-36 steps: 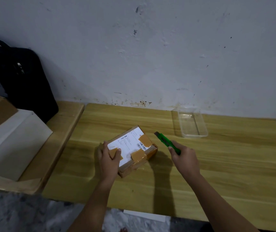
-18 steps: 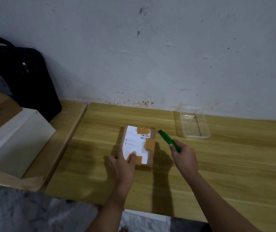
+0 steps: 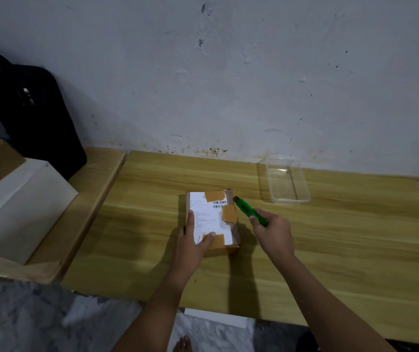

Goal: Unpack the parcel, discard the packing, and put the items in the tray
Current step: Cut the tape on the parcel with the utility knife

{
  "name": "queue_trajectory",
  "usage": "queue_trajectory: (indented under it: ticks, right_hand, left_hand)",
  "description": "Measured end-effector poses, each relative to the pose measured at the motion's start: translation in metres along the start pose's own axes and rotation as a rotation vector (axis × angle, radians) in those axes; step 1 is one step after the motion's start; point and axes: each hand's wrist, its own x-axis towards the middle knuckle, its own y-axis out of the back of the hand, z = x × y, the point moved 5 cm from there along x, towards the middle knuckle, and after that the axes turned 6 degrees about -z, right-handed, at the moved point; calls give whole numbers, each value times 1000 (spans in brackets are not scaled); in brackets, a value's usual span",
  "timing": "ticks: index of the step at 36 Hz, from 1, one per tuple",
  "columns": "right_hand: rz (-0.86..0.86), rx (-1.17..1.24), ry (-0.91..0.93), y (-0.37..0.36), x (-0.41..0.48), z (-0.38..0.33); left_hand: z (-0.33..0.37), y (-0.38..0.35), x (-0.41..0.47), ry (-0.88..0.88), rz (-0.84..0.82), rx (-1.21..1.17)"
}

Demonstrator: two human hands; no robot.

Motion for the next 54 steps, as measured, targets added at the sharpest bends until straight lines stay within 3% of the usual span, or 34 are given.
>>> queue_trajectory:
  ticks: [8,27,37,42,48,50,54]
  right_hand:
    - [-24,-101,24,-2,6,-10]
    - [-198,-395,121,11,-5,-27]
    - [-151,-312,112,16,-32,-1]
    - [-48,-109,38,16,-41,20]
    - [66,122,-14,20,-30,24]
    - [78,157,2,19,-23,21]
    - [86,192,-2,12,-8,17]
  left_hand:
    - [3,-4,-1,-9,17,-147]
    - [-2,-12,3,89,89,-218]
    - [1,-12,4,106,104,-198]
    - [10,-15,-10,79,146,-222]
    - [0,-33,-49,40,102,-425]
    - [2,-19,-48,23,159,-360]
    - [15,23,-22,-105,258,4]
